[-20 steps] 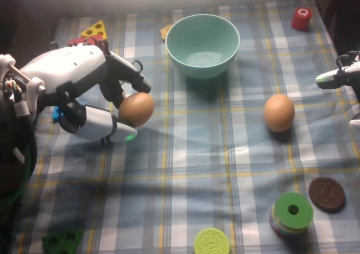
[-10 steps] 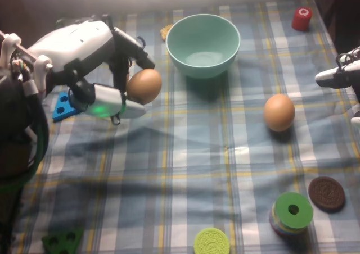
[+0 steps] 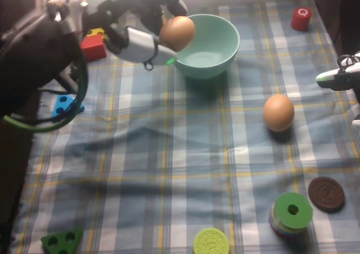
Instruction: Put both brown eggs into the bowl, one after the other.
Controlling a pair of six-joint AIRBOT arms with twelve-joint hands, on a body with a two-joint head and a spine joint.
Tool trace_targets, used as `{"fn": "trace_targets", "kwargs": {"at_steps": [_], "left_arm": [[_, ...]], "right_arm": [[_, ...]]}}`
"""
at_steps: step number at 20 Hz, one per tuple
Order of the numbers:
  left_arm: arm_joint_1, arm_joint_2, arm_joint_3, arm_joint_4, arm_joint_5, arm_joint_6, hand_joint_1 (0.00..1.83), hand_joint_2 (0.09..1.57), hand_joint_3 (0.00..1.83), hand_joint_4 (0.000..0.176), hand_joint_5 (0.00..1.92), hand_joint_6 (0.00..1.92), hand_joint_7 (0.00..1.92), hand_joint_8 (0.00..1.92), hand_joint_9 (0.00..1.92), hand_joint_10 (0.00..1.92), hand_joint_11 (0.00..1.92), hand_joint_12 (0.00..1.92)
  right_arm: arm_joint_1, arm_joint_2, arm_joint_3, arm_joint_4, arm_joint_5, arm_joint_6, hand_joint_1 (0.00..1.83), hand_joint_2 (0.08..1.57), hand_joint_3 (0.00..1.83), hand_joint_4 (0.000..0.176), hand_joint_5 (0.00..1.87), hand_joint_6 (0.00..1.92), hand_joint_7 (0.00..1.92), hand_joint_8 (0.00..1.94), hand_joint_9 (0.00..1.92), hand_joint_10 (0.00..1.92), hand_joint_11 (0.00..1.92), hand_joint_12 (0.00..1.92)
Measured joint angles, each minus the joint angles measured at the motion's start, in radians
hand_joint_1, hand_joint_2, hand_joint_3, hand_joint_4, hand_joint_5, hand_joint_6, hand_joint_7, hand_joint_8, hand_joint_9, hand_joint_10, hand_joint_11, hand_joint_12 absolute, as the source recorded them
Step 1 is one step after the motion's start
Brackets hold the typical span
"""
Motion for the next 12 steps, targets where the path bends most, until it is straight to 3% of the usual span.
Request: {"fn": "trace_targets", "kwargs": {"at_steps": [1, 2, 3, 4, 5, 7, 8, 9, 10, 11, 12], "left_arm": [[-0.009, -0.027, 0.037, -0.017, 0.029, -0.002, 0.96, 1.17, 0.00, 0.173, 0.86, 1.16, 1.14, 0.18, 0.98, 0.26, 0.08, 1.16], [-0.016, -0.048, 0.065, -0.031, 0.051, -0.002, 0.94, 1.18, 0.00, 0.175, 0.83, 1.21, 1.13, 0.12, 0.95, 0.24, 0.07, 1.12], [-0.017, -0.066, 0.090, -0.044, 0.071, -0.002, 0.89, 1.11, 0.00, 0.071, 0.80, 0.45, 1.13, 0.08, 0.94, 0.23, 0.09, 1.08], [-0.018, -0.084, 0.117, -0.061, 0.102, -0.002, 0.86, 1.09, 0.00, 0.053, 0.82, 0.14, 1.09, 0.04, 0.90, 0.19, 0.06, 1.05], [-0.018, -0.095, 0.132, -0.079, 0.125, -0.001, 0.85, 1.07, 0.00, 0.061, 0.85, 0.04, 1.11, 0.04, 0.91, 0.20, 0.02, 1.19], [-0.018, -0.111, 0.155, -0.100, 0.144, -0.002, 0.85, 1.06, 0.00, 0.113, 0.85, 0.00, 1.08, 0.01, 0.86, 0.18, 0.01, 1.20], [-0.018, -0.111, 0.159, -0.105, 0.149, -0.002, 0.83, 1.06, 0.00, 0.119, 0.83, 0.00, 1.02, 0.00, 0.80, 0.14, 0.00, 1.13], [-0.018, -0.112, 0.163, -0.107, 0.152, -0.002, 0.89, 1.05, 0.00, 0.097, 0.84, 0.00, 0.96, 0.00, 0.79, 0.08, 0.00, 1.07], [-0.017, -0.119, 0.171, -0.111, 0.155, -0.002, 0.88, 1.07, 0.00, 0.113, 0.79, 0.00, 0.91, 0.00, 0.75, 0.04, 0.00, 0.93], [-0.014, -0.122, 0.173, -0.114, 0.158, -0.003, 0.87, 1.08, 0.01, 0.106, 0.77, 0.00, 0.89, 0.00, 0.74, 0.03, 0.00, 0.92], [-0.013, -0.123, 0.173, -0.114, 0.159, -0.003, 0.88, 1.08, 0.00, 0.086, 0.78, 0.00, 0.86, 0.00, 0.71, 0.01, 0.00, 0.84]], "right_arm": [[0.000, 0.000, 0.000, 0.000, 0.000, 0.000, 0.87, 1.25, 0.00, 0.000, 0.59, 0.00, 0.81, 0.00, 0.76, 0.00, 0.53, 0.21], [0.000, 0.000, 0.000, 0.000, 0.001, 0.000, 0.89, 1.25, 0.00, 0.000, 0.59, 0.00, 0.81, 0.00, 0.75, 0.00, 0.51, 0.20], [0.000, -0.002, 0.000, 0.000, 0.003, 0.000, 0.89, 1.25, 0.00, 0.000, 0.59, 0.00, 0.80, 0.00, 0.74, 0.00, 0.51, 0.20], [0.000, -0.004, 0.001, -0.001, 0.001, 0.000, 0.89, 1.25, 0.00, 0.000, 0.59, 0.00, 0.80, 0.00, 0.74, 0.00, 0.52, 0.20], [0.000, -0.006, 0.003, -0.003, 0.000, 0.000, 0.90, 1.25, 0.00, 0.000, 0.59, 0.00, 0.79, 0.00, 0.74, 0.00, 0.52, 0.20], [0.000, -0.006, 0.003, -0.004, 0.001, 0.000, 0.86, 1.26, 0.00, 0.000, 0.58, 0.00, 0.80, 0.00, 0.75, 0.00, 0.53, 0.20], [0.000, -0.006, 0.003, -0.004, 0.002, 0.000, 0.85, 1.25, 0.00, 0.000, 0.59, 0.00, 0.80, 0.00, 0.75, 0.00, 0.53, 0.20], [0.000, -0.006, 0.003, -0.004, 0.000, 0.000, 0.85, 1.25, 0.00, 0.000, 0.60, 0.00, 0.81, 0.01, 0.76, 0.01, 0.52, 0.20], [0.000, -0.006, 0.005, -0.006, 0.000, 0.000, 0.87, 1.26, 0.00, 0.000, 0.59, 0.00, 0.82, 0.01, 0.77, 0.01, 0.52, 0.20], [0.000, -0.006, 0.005, -0.005, 0.002, 0.000, 0.89, 1.26, 0.00, 0.000, 0.59, 0.00, 0.83, 0.01, 0.77, 0.01, 0.52, 0.20], [0.000, -0.006, 0.005, -0.005, 0.001, 0.000, 0.89, 1.26, 0.00, 0.000, 0.60, 0.00, 0.83, 0.01, 0.78, 0.01, 0.53, 0.20]]}}
